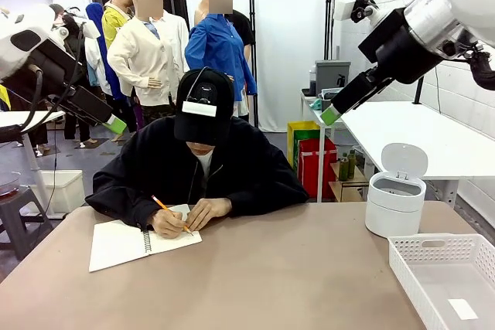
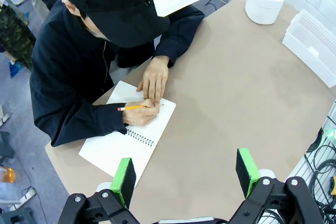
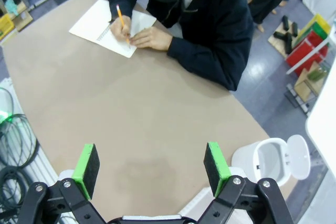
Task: Sort the paper based on its condition.
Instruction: If a person hands you a paper, place it in the Organizing basket , and if it's crumpled, put it in the Trash can.
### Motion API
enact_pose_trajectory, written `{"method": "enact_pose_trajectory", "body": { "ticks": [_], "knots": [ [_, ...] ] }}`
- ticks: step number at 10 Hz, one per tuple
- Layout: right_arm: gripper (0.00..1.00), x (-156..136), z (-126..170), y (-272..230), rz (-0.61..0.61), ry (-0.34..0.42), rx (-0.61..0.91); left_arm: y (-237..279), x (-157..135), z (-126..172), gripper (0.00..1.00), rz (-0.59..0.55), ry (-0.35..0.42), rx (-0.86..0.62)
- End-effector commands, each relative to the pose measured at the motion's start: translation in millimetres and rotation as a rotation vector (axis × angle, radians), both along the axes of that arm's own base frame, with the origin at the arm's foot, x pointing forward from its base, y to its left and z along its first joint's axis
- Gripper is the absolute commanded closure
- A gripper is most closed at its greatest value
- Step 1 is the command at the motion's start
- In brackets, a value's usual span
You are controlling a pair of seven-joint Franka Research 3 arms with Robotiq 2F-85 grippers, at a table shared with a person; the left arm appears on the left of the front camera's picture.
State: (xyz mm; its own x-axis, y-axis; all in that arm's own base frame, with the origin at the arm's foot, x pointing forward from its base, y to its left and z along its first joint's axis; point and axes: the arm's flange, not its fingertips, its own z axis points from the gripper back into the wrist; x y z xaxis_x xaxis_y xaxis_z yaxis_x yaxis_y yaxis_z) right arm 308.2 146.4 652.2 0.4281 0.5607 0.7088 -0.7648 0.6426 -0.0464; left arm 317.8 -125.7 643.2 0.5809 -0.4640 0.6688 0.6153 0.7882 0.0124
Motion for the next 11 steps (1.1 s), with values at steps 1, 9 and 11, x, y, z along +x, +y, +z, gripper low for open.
{"method": "enact_pose_trajectory", "body": {
  "ticks": [1,9,11],
  "knots": [
    [0.0,4.1,-7.4,-0.7,0.03,-0.059,0.034,0.5,-0.4,0.5,0.0,0.001,-0.002,-0.001],
    [0.0,1.7,3.4,-0.3,-0.002,-0.048,0.01,0.5,-0.4,0.5,0.0,0.001,-0.002,-0.001],
    [0.0,1.7,3.4,-0.3,-0.002,-0.048,0.01,0.5,-0.4,0.5,0.0,0.001,-0.002,-0.001]
  ]
}}
